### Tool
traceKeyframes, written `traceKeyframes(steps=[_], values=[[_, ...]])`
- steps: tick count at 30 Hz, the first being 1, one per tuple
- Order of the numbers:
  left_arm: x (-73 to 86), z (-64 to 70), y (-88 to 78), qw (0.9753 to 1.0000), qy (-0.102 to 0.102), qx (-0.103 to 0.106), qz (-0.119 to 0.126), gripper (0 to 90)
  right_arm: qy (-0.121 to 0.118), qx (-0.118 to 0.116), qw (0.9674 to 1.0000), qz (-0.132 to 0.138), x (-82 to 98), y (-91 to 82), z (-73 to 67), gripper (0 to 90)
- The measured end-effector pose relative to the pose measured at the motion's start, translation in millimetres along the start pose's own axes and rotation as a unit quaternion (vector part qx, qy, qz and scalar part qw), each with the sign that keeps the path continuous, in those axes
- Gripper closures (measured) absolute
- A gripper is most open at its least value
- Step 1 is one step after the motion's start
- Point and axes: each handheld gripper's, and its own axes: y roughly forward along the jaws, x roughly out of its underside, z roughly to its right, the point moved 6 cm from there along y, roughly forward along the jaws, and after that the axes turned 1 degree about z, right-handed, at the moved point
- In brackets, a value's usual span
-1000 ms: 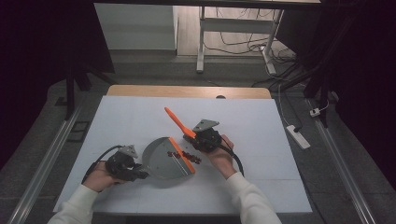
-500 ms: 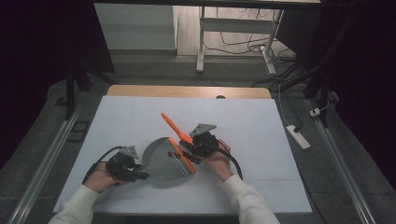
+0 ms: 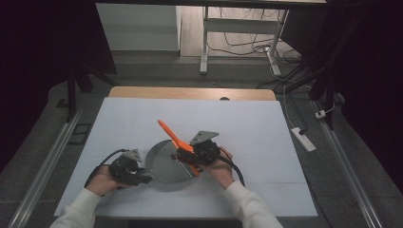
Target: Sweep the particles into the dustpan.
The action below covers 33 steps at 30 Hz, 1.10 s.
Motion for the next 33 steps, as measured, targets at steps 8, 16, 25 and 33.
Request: traceKeyframes(steps=[8,16,25,33], values=[[0.2,0.5,0.0,1.0,0.0,0.0,0.001,61.8,-0.012,-0.031,0.9993,0.015,-11.5,-8.5,-11.0,69.9],[1.2,1.9,-0.3,1.0,0.003,0.001,0.009,61.8,0.017,0.014,0.9991,0.035,-8.7,-37.0,17.7,70.0],[4.4,6.9,-3.1,0.9999,0.005,0.001,0.01,61.7,0.022,0.048,0.9985,0.013,12.5,-49.5,31.8,70.0],[8.8,11.8,-7.4,0.9998,0.01,0.006,0.014,61.8,0.035,0.062,0.9974,0.004,31.3,-62.2,34.5,69.9]])
